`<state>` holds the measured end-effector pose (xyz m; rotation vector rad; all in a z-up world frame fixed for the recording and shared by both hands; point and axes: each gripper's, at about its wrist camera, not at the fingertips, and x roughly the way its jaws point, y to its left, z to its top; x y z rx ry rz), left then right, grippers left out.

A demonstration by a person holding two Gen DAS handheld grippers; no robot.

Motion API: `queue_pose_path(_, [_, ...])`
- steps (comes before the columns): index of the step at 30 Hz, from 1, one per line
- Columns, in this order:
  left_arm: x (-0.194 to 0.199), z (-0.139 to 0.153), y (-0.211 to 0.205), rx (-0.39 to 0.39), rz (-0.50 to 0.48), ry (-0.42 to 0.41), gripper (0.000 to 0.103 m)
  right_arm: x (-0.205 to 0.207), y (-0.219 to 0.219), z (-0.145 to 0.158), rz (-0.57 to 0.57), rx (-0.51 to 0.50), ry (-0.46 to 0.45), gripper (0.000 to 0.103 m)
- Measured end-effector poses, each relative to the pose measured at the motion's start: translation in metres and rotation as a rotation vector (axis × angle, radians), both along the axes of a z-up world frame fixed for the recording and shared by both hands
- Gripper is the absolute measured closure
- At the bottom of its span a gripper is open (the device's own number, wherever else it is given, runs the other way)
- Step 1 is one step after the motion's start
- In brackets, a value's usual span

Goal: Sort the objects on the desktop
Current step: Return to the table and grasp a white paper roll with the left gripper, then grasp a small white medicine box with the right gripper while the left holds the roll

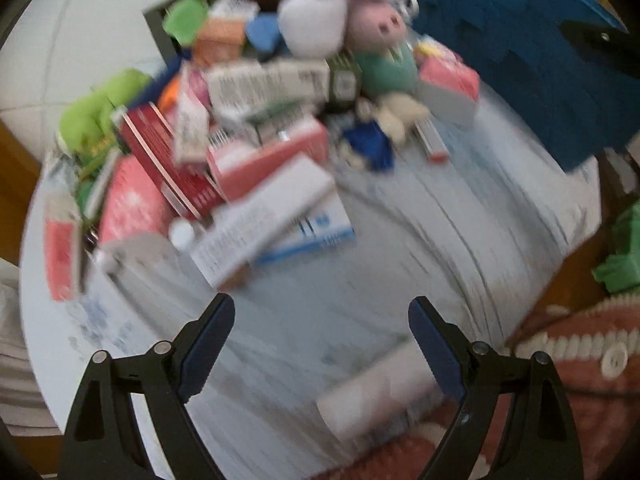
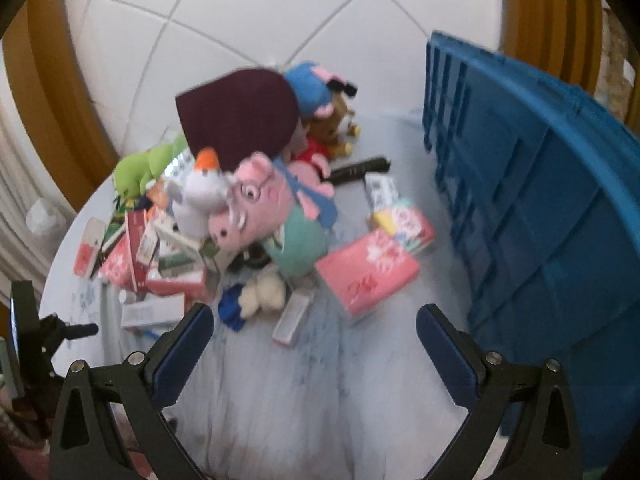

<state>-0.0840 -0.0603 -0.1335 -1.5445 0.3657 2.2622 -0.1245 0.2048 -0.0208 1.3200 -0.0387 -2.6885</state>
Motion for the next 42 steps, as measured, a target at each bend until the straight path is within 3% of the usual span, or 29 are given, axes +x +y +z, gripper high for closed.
queue_pose_path(8, [0.031, -0.033, 0.003, 0.008, -0.164, -0.136, 0.014, 0.016, -0.012, -0.026, -0.028, 0.002, -0.088, 0.000])
queue_pose_path(13, [0.034, -0.061, 0.005, 0.023, -0.178, -0.176, 0.017, 0.026, -0.015, -0.048, -0.063, -0.003, -0.145, 0.000])
queue_pose_path(14, [0.032, -0.064, 0.003, 0.044, -0.161, -0.170, 0.028, 0.027, -0.016, -0.052, -0.068, -0.004, -0.159, 0.000])
queue_pose_path(15, [0.029, -0.066, 0.002, 0.055, -0.146, -0.165, 0.050, 0.028, -0.017, -0.057, -0.072, -0.006, -0.172, 0.000])
queue_pose_path(17, [0.020, -0.069, -0.001, 0.036, -0.083, -0.128, 0.057, 0.031, -0.019, -0.067, -0.072, -0.018, -0.195, 0.000])
queue_pose_path(19, [0.011, -0.071, -0.009, 0.051, -0.021, -0.103, 0.057, 0.033, -0.023, -0.074, -0.070, -0.026, -0.209, 0.000])
queue_pose_path(24, [-0.014, -0.072, -0.031, -0.011, 0.161, -0.022, 0.057, 0.025, -0.034, -0.089, -0.064, -0.024, -0.224, 0.000])
queue_pose_path(28, [-0.023, -0.072, -0.039, 0.001, 0.236, -0.022, 0.057, 0.001, -0.041, -0.107, -0.049, -0.007, -0.237, 0.025])
queue_pose_path(32, [-0.023, -0.073, -0.039, -0.007, 0.277, -0.017, 0.057, -0.028, -0.041, -0.132, -0.046, -0.003, -0.275, 0.035])
queue_pose_path(39, [-0.029, -0.077, -0.038, -0.010, 0.352, -0.038, 0.057, -0.075, -0.049, -0.162, -0.008, 0.014, -0.321, 0.038])
queue_pose_path(42, [-0.027, -0.076, -0.036, -0.021, 0.372, -0.036, 0.058, -0.089, -0.056, -0.177, 0.005, 0.060, -0.343, 0.052])
